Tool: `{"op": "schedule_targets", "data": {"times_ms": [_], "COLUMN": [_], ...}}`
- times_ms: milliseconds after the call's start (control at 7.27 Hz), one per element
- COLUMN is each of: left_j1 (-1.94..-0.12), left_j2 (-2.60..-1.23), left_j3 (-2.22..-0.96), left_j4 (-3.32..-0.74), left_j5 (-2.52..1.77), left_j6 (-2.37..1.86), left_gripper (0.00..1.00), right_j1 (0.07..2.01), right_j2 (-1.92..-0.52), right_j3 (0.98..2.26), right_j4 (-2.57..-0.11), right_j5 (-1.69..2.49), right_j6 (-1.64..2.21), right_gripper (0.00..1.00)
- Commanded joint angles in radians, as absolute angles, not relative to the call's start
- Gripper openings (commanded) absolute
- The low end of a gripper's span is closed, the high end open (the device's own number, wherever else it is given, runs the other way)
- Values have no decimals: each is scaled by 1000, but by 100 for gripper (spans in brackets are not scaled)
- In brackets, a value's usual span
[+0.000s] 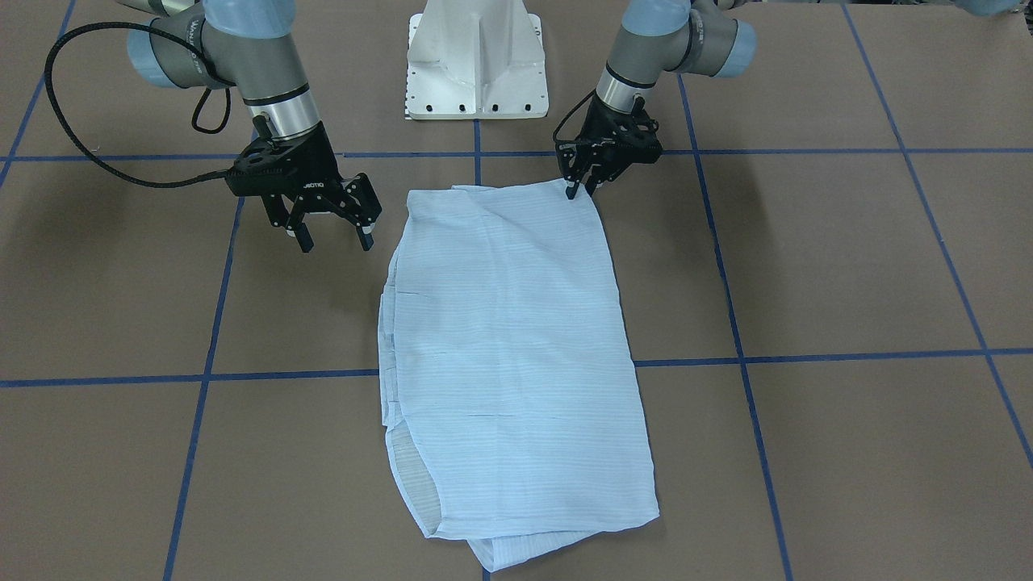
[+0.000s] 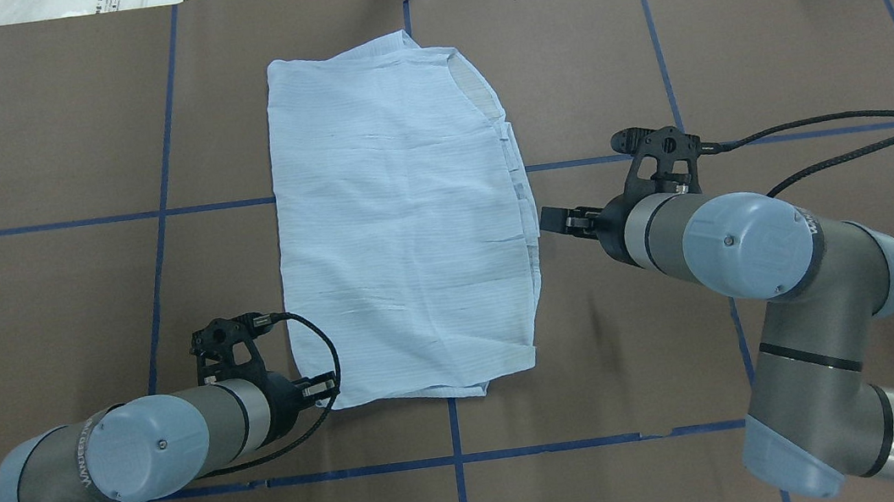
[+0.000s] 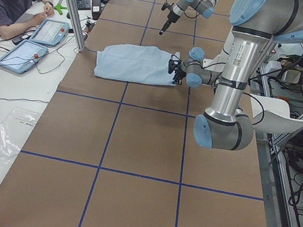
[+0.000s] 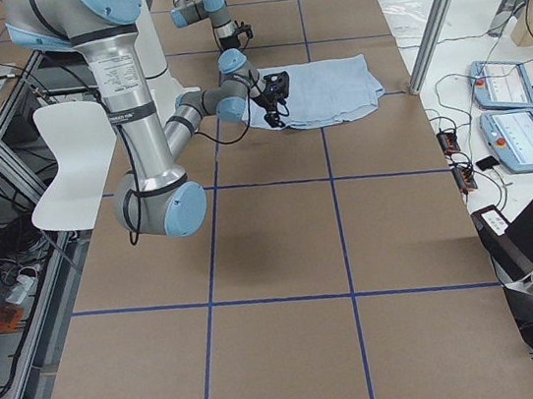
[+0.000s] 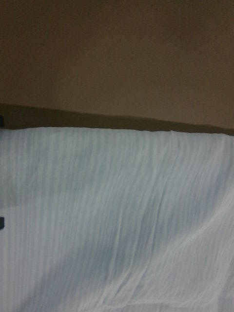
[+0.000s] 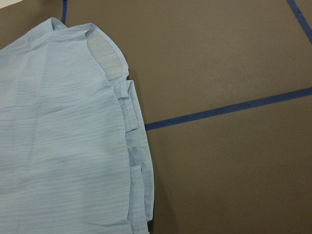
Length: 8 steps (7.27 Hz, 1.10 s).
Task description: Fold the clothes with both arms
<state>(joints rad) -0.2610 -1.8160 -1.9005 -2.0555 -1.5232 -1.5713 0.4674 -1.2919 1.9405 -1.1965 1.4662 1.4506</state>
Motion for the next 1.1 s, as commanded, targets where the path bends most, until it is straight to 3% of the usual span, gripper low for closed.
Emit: {"op": "schedule_targets", "data": {"times_ms": [0,275,550,963], "left_j1": [-261,-261,-261,-262], "left_j2": [-1818,-1818,-1822,-1825], "left_j3": [-1904,-1913,-1913,-1917], "left_j4": [-2056,-2057,-2057,-2059], "left_j5": [-1523,-1523,-1523,-1522], "left_j6": [-1571,-1572,-1574,-1574], "left_gripper": [0,0,0,0], "right_j1": [457,408,345,247], "right_j2": [-1287,-1223,-1070,-1002], "right_j3": [1940,1939,1930,1838], "right_j4": [-1198,-1286,-1548,-1591], "right_j5": [1465,1460,1459,1460], "right_j6": [1482,1731,1953,2091], "right_gripper": [100,96,91,86]}}
